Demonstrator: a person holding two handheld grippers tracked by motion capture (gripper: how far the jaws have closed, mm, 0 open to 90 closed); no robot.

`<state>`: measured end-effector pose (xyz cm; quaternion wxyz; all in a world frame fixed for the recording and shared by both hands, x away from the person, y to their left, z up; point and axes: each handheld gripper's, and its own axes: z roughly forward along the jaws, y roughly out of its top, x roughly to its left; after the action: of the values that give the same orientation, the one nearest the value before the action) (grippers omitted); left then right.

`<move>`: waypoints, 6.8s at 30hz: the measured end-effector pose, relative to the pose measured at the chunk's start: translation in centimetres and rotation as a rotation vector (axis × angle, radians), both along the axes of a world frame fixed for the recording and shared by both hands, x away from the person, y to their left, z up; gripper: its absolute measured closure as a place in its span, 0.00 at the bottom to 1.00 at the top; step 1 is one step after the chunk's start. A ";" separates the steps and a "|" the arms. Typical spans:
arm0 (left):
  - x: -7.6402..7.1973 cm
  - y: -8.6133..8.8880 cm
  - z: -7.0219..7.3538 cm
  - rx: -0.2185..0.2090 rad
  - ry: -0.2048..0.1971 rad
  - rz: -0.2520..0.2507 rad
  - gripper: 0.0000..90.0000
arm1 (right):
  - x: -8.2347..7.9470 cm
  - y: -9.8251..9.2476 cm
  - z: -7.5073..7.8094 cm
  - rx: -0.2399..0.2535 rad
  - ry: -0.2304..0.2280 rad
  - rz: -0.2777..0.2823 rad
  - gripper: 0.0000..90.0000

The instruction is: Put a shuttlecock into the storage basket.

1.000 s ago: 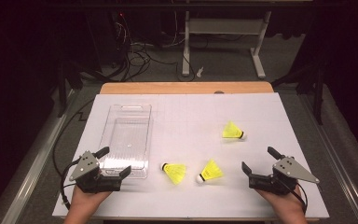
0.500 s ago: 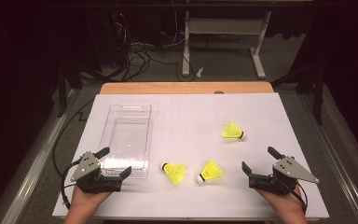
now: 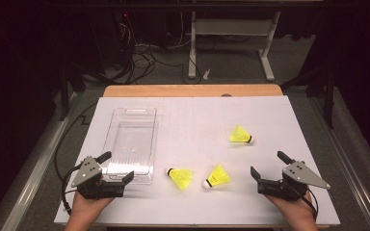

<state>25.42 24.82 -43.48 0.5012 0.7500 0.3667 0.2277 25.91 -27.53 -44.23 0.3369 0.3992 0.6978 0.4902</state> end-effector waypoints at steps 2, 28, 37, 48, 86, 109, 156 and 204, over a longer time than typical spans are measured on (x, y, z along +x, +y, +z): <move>0.0 0.1 0.0 0.003 0.002 0.006 0.00 | 0.0 0.0 0.0 0.000 0.000 0.000 0.00; -0.2 4.1 1.0 0.006 0.025 0.119 0.00 | -0.1 -0.2 0.1 -0.006 -0.006 -0.005 0.00; -1.8 5.7 -0.7 -0.001 0.064 0.106 0.00 | -0.2 0.1 0.2 -0.014 -0.011 -0.002 0.00; -1.4 5.6 -1.8 0.051 0.151 0.104 0.00 | -0.1 0.2 0.0 -0.026 0.001 -0.002 0.00; -0.4 4.6 -3.4 0.205 0.359 0.098 0.00 | 0.1 0.0 -0.1 -0.032 0.009 0.000 0.00; 0.2 4.3 -2.5 0.271 0.488 0.119 0.01 | 0.1 0.1 -0.2 -0.042 0.017 0.004 0.00; 2.0 3.5 -0.9 0.514 0.847 0.008 0.01 | 0.0 0.3 -0.4 -0.042 0.033 0.016 0.00; 1.7 -6.0 0.0 0.734 0.951 -0.293 0.01 | -0.2 0.5 -0.4 -0.050 0.029 0.027 0.00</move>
<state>27.09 18.85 -43.45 0.0182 0.9355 0.3408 -0.0914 25.74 -27.07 -44.59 0.3301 0.3883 0.7199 0.4711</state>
